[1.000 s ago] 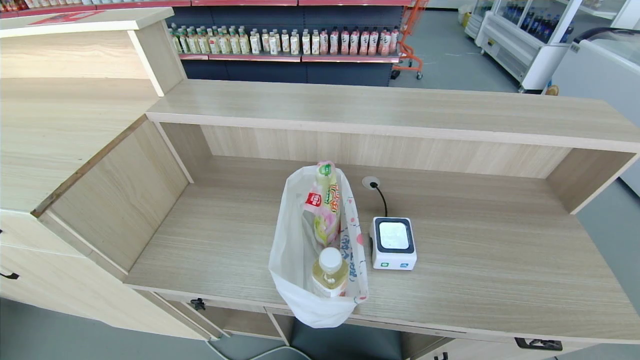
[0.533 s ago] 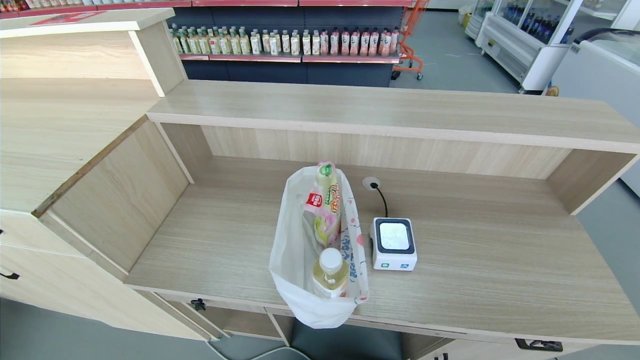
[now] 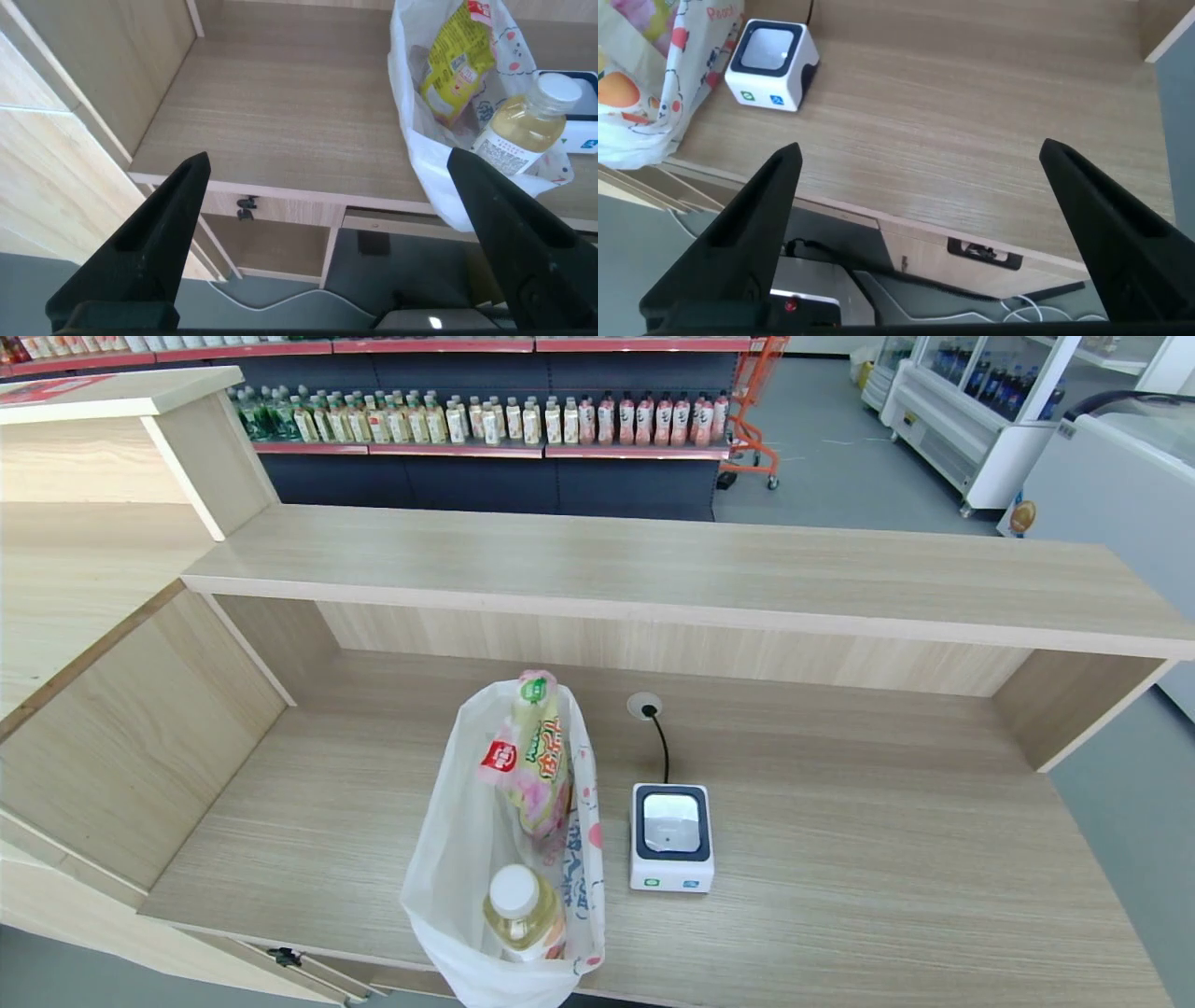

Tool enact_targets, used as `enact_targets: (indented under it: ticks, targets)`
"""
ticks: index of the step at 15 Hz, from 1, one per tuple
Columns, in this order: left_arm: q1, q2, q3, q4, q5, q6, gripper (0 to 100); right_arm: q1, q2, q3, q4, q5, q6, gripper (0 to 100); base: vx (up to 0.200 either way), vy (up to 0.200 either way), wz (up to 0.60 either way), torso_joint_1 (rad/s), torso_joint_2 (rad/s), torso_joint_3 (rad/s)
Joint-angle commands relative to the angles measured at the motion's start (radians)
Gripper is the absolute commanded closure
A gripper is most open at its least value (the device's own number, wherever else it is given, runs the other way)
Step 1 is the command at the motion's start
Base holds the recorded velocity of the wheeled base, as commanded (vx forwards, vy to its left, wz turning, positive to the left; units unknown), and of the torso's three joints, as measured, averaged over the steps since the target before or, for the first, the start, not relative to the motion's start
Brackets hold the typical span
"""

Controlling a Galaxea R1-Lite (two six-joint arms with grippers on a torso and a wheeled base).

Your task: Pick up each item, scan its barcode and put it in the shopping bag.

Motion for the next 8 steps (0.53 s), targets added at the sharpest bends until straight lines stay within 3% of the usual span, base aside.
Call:
enact_targets:
  ticks: [1,8]
  targets:
    - [0.0,0.0,0.0,-0.001,0.0,-0.004,0,-0.001,0.007,0.0,0.001,0.001,-0.001,0,0.0,0.0,0.0,0.0,0.0,0.0]
    - [0.0,0.0,0.0,-0.001,0.0,-0.004,0,-0.001,0.007,0.0,0.001,0.001,0.004,0,0.0,0.0,0.0,0.0,0.0,0.0]
